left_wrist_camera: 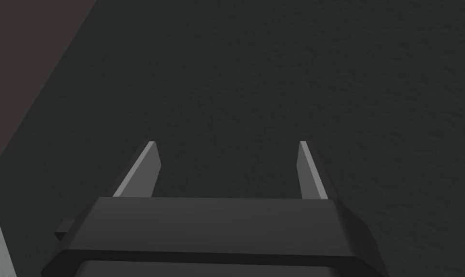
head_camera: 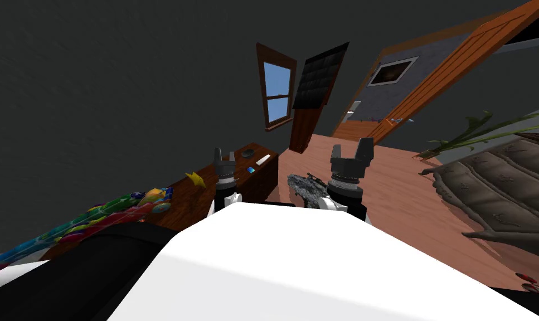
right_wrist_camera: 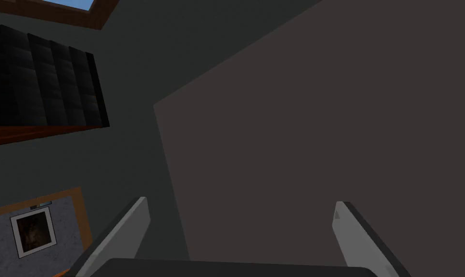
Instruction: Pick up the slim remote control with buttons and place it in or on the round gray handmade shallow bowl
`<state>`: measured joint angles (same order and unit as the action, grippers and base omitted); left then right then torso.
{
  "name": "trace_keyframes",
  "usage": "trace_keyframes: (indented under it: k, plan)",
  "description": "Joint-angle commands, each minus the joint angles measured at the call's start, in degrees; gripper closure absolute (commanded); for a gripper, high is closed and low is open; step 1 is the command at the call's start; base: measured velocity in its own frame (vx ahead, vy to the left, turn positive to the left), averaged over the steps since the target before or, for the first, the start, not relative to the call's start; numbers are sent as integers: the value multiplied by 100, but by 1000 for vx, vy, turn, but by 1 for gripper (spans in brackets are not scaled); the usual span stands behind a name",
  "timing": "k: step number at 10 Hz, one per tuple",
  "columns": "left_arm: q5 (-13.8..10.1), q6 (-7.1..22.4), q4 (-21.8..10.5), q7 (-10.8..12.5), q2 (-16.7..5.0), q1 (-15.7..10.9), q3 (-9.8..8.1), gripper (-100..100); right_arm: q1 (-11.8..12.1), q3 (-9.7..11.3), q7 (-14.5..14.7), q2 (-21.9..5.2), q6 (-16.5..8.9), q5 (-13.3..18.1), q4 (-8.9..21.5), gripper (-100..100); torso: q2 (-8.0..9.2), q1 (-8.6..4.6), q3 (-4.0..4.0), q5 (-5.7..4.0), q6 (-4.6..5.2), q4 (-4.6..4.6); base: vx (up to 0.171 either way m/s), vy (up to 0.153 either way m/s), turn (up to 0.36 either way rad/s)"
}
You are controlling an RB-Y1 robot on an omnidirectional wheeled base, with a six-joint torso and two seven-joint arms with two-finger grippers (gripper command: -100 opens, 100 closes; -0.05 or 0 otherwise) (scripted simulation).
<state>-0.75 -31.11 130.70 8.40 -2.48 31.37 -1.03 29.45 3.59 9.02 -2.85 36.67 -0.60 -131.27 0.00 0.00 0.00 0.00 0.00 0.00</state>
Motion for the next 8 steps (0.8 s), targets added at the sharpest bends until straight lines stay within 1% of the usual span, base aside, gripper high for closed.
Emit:
trace_keyframes:
  k: [1,2,4,6,7,8]
  plan:
    - [-128,98,33,31,-237,144,-151,-100,0,0,0,0,0,0,0,0,0,0,0,0,0,0,-43,-7,-170]
    - [-213,163,55,52,-339,240,-249,-100,-1,0,0,0,0,0,0,0,13,0,7,0,2,2,-80,-15,-164]
    - [-442,340,111,112,-548,499,-504,-100,-2,0,0,0,0,0,0,0,35,-3,20,-1,1,8,-96,-21,-193]
    - [-749,576,179,198,-760,794,-820,-100,-2,1,0,0,0,0,0,0,38,-10,22,-2,2,9,-82,-41,-226]
    - [-920,710,214,251,-867,1005,-977,-100,-1,0,0,0,0,0,0,0,36,-11,21,-3,0,8,-91,-61,-228]
    - [-929,717,214,251,-867,1049,-996,-100,-2,1,0,1,0,0,0,0,39,-16,22,-4,2,9,-61,-40,-110]
